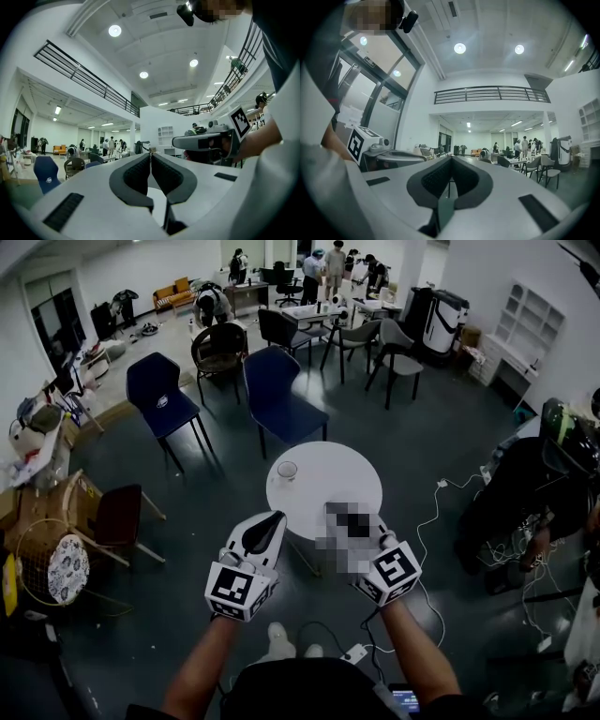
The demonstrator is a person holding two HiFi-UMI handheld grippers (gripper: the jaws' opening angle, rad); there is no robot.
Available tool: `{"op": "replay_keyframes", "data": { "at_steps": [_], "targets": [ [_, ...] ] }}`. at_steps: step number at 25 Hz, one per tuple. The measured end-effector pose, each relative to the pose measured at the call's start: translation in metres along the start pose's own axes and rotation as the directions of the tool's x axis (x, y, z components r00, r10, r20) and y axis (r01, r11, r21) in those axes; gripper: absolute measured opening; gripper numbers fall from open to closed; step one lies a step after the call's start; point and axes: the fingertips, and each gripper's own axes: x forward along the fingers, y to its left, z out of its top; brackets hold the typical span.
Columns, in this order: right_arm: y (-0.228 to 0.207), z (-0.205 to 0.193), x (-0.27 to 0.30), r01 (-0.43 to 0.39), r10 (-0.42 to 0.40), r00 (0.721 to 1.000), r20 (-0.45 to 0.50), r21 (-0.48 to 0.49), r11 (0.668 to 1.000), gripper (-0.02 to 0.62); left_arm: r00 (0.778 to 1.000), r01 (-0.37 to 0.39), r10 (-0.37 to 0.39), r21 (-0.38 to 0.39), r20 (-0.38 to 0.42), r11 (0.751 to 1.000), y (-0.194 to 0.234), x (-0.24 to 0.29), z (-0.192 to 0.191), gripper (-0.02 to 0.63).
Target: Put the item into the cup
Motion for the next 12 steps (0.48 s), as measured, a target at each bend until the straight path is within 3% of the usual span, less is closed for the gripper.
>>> {"op": "replay_keyframes", "data": {
  "at_steps": [12],
  "targets": [
    [0.024, 0.004, -0.071, -0.017, 0.017, 1.000, 0.011, 0.006, 1.000, 0.006, 1.000, -0.019, 0.019, 0.025, -0.007, 1.000, -0.071, -0.032, 0.004, 0.025]
  ]
}}
